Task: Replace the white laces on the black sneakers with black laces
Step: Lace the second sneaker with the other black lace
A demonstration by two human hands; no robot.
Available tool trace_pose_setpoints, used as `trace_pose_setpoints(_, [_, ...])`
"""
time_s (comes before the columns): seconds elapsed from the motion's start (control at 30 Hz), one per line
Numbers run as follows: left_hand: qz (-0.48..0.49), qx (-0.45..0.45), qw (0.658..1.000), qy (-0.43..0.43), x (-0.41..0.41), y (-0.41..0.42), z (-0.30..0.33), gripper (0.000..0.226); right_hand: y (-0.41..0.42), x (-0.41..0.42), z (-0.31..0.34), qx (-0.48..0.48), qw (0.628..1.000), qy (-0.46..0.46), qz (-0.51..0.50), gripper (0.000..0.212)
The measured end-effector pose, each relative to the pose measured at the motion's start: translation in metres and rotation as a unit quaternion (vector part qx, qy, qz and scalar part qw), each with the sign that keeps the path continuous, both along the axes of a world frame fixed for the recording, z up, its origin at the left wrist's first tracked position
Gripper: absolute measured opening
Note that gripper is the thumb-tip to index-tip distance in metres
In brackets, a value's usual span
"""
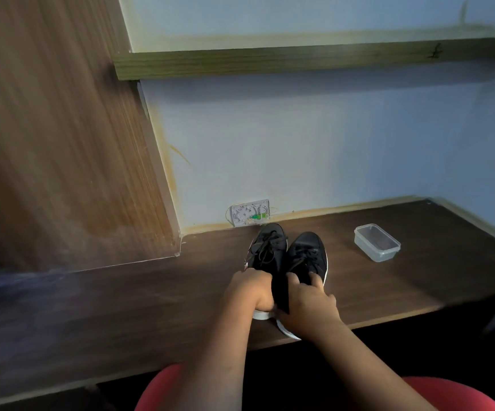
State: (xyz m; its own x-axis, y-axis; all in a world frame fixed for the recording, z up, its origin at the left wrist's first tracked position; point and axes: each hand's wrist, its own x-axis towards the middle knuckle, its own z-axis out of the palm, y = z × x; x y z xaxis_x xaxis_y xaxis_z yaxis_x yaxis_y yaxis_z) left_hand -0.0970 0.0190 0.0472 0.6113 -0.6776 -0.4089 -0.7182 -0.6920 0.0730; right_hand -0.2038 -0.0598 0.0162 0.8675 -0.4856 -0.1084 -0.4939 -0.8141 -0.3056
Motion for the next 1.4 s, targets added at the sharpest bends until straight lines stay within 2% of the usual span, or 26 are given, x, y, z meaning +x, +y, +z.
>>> trace_pose_setpoints(0.07, [-0.003,-0.005,1.0,0.009,-0.001,0.002,-0.001,0.035,-0.001,0.001,-0.003,0.04,0.999,0.036,-0.005,0.087])
trace_pose_setpoints(0.1, [-0.003,-0.003,1.0,0.015,0.0,0.003,-0.001,0.037,-0.003,0.002,-0.008,0.05,0.998,0.036,0.001,0.08])
trace_pose_setpoints(0.17, [-0.01,-0.004,1.0,0.023,0.002,0.005,-0.002,0.03,-0.015,0.006,-0.016,0.01,0.999,0.026,0.041,0.039])
trace_pose_setpoints(0.2, [-0.016,-0.003,1.0,0.022,0.001,0.006,-0.001,0.026,-0.019,0.005,-0.015,-0.02,0.997,0.034,0.07,0.026])
trace_pose_setpoints(0.33, [-0.038,-0.008,0.999,-0.022,-0.012,0.01,0.005,0.017,-0.024,0.004,-0.001,-0.063,0.99,0.07,0.106,0.023])
trace_pose_setpoints(0.4, [-0.044,-0.02,0.998,-0.048,-0.027,0.01,0.007,0.014,-0.024,-0.004,0.005,-0.036,0.992,0.096,0.079,0.034])
trace_pose_setpoints(0.5, [-0.035,-0.062,0.994,-0.08,-0.056,0.009,0.005,0.017,-0.029,-0.027,0.008,0.027,0.997,0.059,0.032,0.032])
trace_pose_setpoints(0.6, [-0.04,-0.095,0.989,-0.107,-0.083,0.008,0.015,0.024,-0.03,-0.06,0.02,0.028,0.999,0.029,0.03,0.019])
trace_pose_setpoints(0.7, [-0.073,-0.106,0.983,-0.133,-0.109,0.005,0.038,0.02,-0.029,-0.096,0.041,0.014,1.0,-0.01,0.024,0.024])
trace_pose_setpoints(0.8, [-0.117,-0.125,0.972,-0.16,-0.138,-0.008,0.069,0.019,-0.032,-0.137,0.071,-0.009,0.998,-0.056,-0.009,0.027])
trace_pose_setpoints(1.0, [-0.235,-0.228,0.924,-0.196,-0.201,-0.073,0.114,0.023,-0.066,-0.236,0.125,-0.099,0.98,-0.127,-0.114,0.023])
trace_pose_setpoints(1.1, [-0.291,-0.255,0.906,-0.171,-0.241,-0.114,0.127,0.025,-0.091,-0.285,0.144,-0.122,0.972,-0.098,-0.178,0.018])
trace_pose_setpoints(1.27, [-0.397,-0.242,0.88,-0.095,-0.298,-0.184,0.128,0.024,-0.126,-0.351,0.14,-0.105,0.943,-0.07,-0.309,0.012])
trace_pose_setpoints(1.4, [-0.447,-0.225,0.864,-0.058,-0.326,-0.226,0.117,0.017,-0.139,-0.37,0.127,-0.091,0.929,-0.057,-0.353,0.018])
